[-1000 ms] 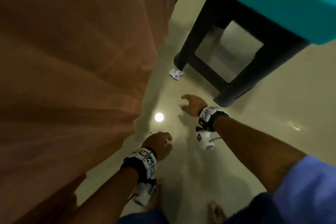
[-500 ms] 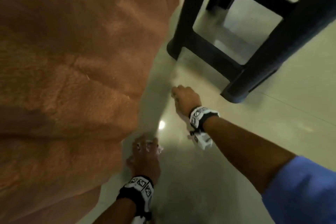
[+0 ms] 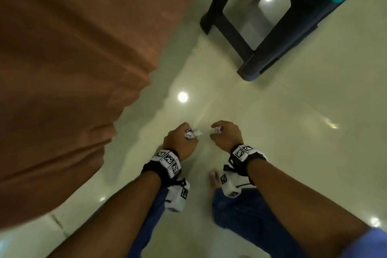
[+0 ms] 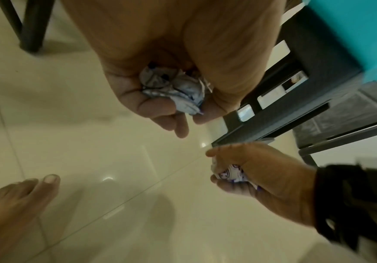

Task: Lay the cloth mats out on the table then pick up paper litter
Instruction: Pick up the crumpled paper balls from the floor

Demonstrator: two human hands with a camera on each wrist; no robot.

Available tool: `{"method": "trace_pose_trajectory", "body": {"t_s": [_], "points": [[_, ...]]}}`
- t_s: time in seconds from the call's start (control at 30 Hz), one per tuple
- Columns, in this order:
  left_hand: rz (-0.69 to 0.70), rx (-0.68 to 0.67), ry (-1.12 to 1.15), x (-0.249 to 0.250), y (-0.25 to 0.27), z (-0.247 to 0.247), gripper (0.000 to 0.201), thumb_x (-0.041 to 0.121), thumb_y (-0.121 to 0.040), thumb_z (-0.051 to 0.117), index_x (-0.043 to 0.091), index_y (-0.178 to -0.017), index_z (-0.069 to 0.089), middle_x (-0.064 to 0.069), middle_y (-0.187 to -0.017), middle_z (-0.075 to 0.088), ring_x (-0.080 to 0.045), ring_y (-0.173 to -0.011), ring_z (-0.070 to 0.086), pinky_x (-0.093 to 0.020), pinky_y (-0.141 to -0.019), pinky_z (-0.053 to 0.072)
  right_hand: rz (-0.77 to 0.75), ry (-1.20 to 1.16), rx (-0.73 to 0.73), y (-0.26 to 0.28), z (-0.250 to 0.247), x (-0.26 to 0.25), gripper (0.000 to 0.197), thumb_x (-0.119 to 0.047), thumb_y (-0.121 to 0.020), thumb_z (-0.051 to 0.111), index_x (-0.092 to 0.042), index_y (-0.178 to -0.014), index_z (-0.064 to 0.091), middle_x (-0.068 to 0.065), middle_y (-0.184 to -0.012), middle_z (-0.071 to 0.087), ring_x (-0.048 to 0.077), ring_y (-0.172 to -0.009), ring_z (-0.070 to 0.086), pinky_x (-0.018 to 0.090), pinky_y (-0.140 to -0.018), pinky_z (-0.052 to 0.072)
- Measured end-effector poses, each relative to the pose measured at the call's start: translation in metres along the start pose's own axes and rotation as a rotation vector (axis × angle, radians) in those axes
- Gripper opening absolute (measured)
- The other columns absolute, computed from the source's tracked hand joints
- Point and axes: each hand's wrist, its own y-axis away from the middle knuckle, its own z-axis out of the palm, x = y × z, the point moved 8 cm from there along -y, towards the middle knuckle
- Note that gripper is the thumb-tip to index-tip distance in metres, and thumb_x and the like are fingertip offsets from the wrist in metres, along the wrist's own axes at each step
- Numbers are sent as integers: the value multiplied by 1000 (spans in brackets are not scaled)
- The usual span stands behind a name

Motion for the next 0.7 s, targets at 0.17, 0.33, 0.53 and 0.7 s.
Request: {"method": "trace_pose_trajectory", "body": {"t_s": [0.17,0.33,0.53,0.7], "points": [[-37,53,-41,-3,110,-24,19,49,-68,43,39,-84,40,-3,-77,65,-34,-85,58,-47,-85,48,-147,10,-73,91,-26,-77,22,-8,-75,63,-24,-90,69,-2,-96,59,23,-90,62,29,-82,49],[-120,52,15,-37,184,-48,25,41,-72,42,53,-93,50,9,-92,71,-30,-100,59,-48,-101,38,-211,5,-240,144,-9,-140,22,-14,-80,57,-29,-86,72,3,-89,73,26,-78,71,37,-74,57],[-146,11,172,-91,265,-65,20,21,-84,53,30,-96,65,4,-108,68,-24,-99,62,-27,-80,42,-357,301,-381,197,67,-191,30,-42,-83,71,-15,-71,73,4,-65,72,23,-61,69,35,-65,59],[-197,20,356,-166,309,-52,22,23,-85,55,26,-102,68,4,-112,67,-24,-102,62,-24,-78,41,-520,638,-432,251,158,-217,54,-56,-88,59,-13,-55,64,-2,-52,59,21,-59,60,31,-62,49]]}}
